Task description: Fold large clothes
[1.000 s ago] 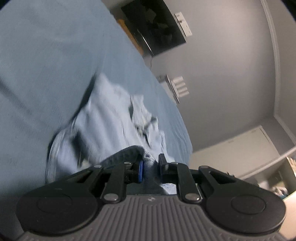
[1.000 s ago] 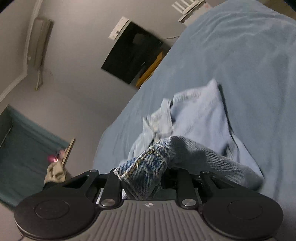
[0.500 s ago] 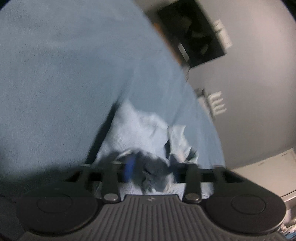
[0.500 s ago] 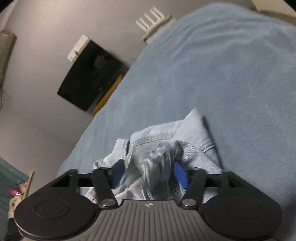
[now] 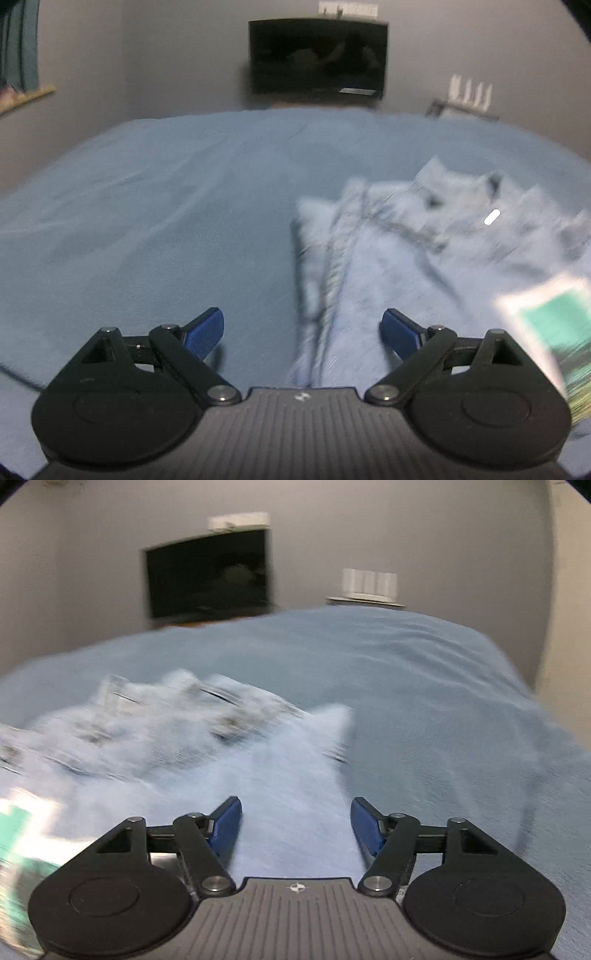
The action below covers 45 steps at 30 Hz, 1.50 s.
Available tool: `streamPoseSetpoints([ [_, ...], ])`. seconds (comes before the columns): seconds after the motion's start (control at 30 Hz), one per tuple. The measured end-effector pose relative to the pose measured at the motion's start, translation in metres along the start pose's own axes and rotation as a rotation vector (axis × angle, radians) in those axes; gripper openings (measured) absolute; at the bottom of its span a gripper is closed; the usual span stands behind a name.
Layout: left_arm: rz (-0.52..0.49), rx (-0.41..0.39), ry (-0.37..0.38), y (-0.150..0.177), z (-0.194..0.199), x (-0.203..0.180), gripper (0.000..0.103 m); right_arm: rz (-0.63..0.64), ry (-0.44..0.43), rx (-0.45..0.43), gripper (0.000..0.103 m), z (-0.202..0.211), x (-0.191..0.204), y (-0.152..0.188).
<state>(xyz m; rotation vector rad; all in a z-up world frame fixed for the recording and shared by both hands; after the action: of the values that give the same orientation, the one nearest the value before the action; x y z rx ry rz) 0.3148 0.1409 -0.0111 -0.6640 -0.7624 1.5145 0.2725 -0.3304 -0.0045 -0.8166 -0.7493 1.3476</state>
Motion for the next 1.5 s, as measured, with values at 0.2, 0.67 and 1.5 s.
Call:
streamPoseSetpoints([
  [0.2, 0.188, 0.034, 0.015, 0.022, 0.018, 0.04, 0.095, -0.318, -0.053, 0.024, 0.078, 0.02, -0.036, 0.011],
  [0.67, 0.606, 0.144, 0.531, 0.086, 0.086, 0.049, 0.095, -0.675, -0.257, 0.034, 0.083, 0.131, -0.036, 0.067],
  [1.5, 0.612, -0.11, 0.485, 0.095, 0.038, 0.027, 0.026, -0.821, -0.288, -0.072, 0.047, 0.014, -0.029, 0.074],
])
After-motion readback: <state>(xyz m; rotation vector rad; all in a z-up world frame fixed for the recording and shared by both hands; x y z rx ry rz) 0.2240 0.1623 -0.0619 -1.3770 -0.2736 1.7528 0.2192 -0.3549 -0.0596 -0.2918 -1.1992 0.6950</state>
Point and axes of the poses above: each gripper's, at about its wrist camera, not at the fingertips, and z roughly against the way its jaws point, x to its left, y to its underside, the point moved 2 cm from there along -z, roughly the way its jaws point
